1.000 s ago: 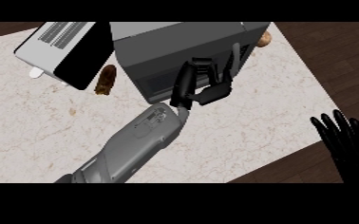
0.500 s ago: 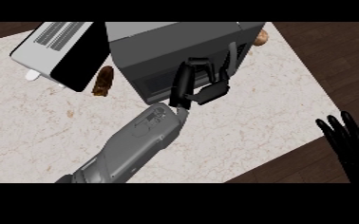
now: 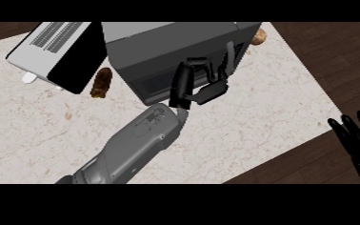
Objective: Pick up the milk, place it into the microwave and close the microwave
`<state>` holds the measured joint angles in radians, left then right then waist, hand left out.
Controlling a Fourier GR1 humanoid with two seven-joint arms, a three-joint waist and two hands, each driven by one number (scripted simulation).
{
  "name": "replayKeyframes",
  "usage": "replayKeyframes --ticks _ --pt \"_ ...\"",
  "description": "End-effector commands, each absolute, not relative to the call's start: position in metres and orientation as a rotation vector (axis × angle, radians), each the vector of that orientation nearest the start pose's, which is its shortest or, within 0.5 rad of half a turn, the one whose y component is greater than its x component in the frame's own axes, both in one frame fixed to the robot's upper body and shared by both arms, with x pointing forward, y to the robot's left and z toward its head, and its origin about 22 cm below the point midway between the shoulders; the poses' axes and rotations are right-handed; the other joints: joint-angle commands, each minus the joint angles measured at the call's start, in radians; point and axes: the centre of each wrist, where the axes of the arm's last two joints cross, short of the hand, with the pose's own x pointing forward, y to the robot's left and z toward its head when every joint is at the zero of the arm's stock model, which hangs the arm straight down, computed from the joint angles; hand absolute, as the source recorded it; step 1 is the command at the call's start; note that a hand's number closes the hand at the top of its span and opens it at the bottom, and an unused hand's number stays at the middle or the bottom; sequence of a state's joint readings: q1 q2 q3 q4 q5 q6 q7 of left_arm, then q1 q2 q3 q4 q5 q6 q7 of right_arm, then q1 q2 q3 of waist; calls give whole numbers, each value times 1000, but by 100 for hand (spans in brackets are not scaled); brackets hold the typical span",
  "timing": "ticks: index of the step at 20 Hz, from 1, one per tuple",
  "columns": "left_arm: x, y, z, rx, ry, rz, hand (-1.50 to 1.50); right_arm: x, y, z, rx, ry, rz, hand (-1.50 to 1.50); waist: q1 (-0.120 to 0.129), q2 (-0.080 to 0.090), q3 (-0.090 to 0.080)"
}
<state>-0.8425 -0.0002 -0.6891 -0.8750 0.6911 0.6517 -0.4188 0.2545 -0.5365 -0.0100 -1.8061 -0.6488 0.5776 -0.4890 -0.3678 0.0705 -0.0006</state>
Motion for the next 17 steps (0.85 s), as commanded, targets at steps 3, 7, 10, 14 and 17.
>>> replayKeyframes --ticks 3,7,10,14,17 --pt "362 17 56 -157 -1808 -87 150 178 -342 57 740 -2001 202 -150 -18 22 0" --pt "362 17 54 -150 -1824 -84 150 175 -345 60 761 -1987 212 -150 -17 21 1" --pt "363 17 56 -147 -1822 -69 150 176 -347 66 760 -1986 229 -150 -26 23 0" --pt "362 18 50 -139 -1827 -78 150 172 -350 67 772 -1970 229 -150 -27 24 1" --pt "364 16 56 -151 -1828 -67 150 172 -354 75 772 -1973 249 -150 -27 18 -1"
